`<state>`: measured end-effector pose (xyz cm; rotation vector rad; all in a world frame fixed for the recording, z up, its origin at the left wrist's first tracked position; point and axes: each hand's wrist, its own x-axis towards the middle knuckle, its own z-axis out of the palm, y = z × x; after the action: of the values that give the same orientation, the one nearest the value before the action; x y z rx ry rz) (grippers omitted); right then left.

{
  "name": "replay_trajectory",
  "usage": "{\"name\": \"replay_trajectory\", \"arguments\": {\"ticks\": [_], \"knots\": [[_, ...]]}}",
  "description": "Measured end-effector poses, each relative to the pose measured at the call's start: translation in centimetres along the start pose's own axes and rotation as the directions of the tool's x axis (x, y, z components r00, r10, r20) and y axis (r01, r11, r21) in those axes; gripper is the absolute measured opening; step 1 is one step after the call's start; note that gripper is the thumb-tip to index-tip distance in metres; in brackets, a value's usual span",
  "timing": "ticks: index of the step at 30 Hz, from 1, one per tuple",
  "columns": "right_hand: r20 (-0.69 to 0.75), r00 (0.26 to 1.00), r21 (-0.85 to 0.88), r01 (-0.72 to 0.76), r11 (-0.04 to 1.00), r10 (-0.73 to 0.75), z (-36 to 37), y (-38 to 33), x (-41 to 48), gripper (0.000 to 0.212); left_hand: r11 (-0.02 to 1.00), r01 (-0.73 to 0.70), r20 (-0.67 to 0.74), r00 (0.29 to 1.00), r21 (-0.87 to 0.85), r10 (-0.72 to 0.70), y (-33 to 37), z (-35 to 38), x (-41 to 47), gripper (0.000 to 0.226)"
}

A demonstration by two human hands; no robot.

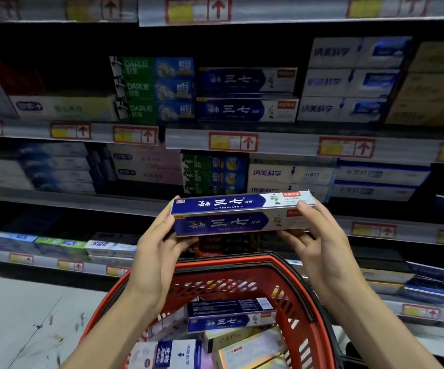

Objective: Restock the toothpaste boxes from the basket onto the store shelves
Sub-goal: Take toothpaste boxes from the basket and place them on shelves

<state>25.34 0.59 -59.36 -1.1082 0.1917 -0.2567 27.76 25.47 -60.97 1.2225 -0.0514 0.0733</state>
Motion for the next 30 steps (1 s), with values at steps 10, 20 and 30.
{"name": "replay_trajectory", "arguments": {"ticks": [10, 20, 30], "knots": [[-0.085, 0.994, 0.000, 0.075, 0.997, -0.075, -0.3, -2.0, -0.4, 0.036, 0.998, -0.059, -0.076, 0.996, -0.032, 0.056, 1.6, 1.2, 0.0, 0.033], [-0.073, 0.990, -0.057, 0.119, 0.991, -0.123, 0.8, -5.5, 1.3, 0.024, 0.990, -0.108, -0.058, 0.992, 0.091, 0.114, 5.1, 2.5, 2.3, 0.025], [0.000, 0.956, -0.234, 0.285, 0.930, -0.293, 3.3, -9.8, 5.7, 0.035, 0.800, -0.337, 0.036, 0.929, 0.497, 0.369, 9.1, 5.8, 10.0, 0.034]]}}
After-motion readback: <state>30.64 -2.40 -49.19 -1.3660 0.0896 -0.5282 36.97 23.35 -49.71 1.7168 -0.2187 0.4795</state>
